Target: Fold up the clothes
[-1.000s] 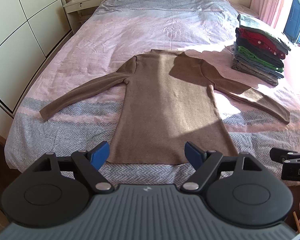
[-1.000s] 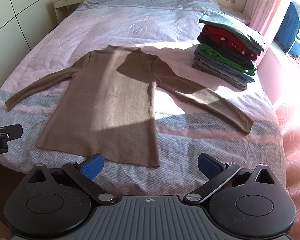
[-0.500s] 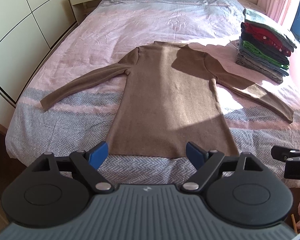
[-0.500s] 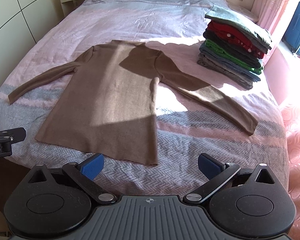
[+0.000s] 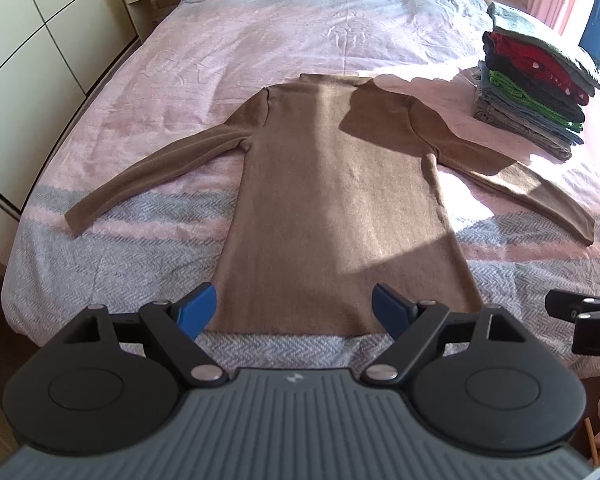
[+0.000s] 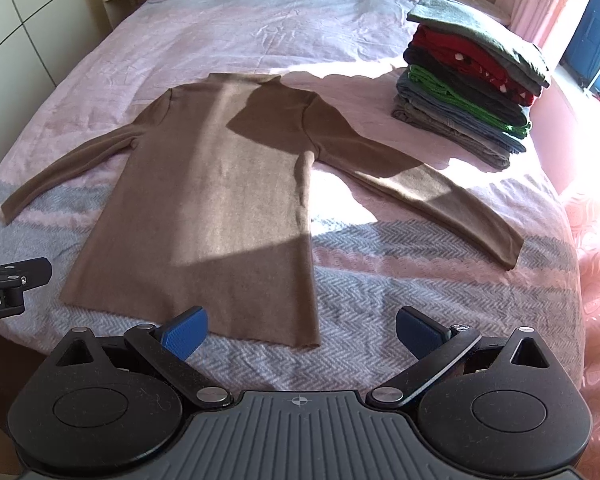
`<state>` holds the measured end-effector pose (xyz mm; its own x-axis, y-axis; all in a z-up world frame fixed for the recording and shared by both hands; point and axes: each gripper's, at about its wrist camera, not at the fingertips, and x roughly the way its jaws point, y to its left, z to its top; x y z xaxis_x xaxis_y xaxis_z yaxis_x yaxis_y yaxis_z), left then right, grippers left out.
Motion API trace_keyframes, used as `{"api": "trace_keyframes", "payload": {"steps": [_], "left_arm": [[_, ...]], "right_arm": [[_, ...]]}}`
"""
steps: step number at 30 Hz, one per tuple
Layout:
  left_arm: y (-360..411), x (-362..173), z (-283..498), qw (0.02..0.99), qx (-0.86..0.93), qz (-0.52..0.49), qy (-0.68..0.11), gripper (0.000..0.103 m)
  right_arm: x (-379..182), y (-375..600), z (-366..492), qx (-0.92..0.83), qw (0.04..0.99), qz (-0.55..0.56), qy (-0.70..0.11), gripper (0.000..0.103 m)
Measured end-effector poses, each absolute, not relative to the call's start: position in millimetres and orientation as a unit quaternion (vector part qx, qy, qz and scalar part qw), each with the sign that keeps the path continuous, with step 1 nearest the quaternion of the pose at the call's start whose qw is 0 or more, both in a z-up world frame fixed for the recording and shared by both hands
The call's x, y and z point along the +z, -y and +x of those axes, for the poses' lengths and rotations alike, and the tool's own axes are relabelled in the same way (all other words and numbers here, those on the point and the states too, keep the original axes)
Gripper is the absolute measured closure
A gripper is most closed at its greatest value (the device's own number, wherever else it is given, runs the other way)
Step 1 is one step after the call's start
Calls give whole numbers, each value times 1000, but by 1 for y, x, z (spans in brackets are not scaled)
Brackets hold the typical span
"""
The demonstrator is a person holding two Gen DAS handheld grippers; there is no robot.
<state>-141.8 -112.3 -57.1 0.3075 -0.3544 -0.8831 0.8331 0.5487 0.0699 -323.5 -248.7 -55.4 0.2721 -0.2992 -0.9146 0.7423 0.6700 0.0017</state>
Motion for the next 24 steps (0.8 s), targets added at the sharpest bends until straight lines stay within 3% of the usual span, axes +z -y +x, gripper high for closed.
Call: {"api": "trace_keyframes", "payload": {"steps": [16, 24], "left_arm": [[187, -98, 32, 753, -356, 248, -494, 20], [166, -159, 141, 750, -303, 144, -569, 20]], "right_arm": [[-86, 350, -206, -367, 731, 297, -493, 1], [-121, 387, -171, -381, 719, 357, -458, 1]]}}
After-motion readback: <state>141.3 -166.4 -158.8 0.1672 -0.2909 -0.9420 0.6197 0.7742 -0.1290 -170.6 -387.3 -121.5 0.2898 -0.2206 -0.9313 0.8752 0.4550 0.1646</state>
